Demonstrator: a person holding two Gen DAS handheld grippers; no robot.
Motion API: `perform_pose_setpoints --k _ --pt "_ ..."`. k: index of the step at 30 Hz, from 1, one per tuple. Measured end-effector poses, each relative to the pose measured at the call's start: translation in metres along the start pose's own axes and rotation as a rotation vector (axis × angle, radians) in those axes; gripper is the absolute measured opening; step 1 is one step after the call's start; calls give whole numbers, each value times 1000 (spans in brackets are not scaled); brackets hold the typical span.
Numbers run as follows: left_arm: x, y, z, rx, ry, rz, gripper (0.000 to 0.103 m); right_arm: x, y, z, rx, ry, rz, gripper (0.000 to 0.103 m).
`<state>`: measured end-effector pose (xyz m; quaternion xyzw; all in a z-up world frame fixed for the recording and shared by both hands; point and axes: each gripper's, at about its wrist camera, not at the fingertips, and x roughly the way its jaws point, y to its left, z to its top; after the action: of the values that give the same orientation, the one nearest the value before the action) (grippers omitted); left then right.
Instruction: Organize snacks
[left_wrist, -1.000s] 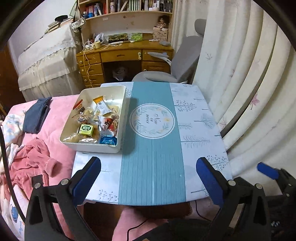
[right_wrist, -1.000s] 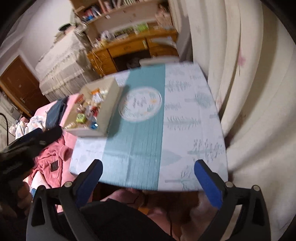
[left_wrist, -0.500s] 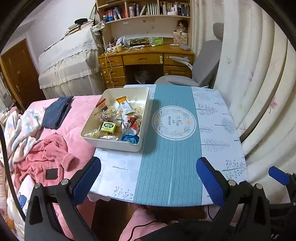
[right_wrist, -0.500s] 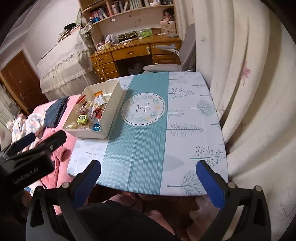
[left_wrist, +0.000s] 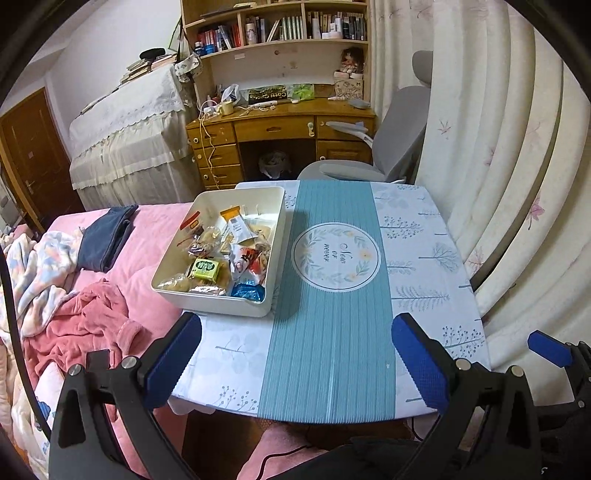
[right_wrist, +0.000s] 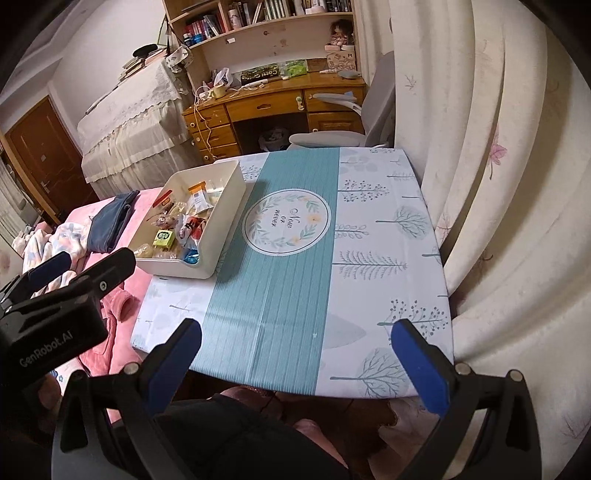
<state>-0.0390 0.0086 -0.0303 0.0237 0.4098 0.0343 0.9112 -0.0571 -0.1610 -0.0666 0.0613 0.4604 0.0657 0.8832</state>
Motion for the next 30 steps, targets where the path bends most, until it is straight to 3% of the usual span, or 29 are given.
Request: perform_pose_setpoints --k 15,30 --pt "2 -8 3 12 -7 -13 102 7 -12 5 2 5 -2 103" --pt "12 -22 1 2 42 -19 102 14 -26 2 2 41 -1 103"
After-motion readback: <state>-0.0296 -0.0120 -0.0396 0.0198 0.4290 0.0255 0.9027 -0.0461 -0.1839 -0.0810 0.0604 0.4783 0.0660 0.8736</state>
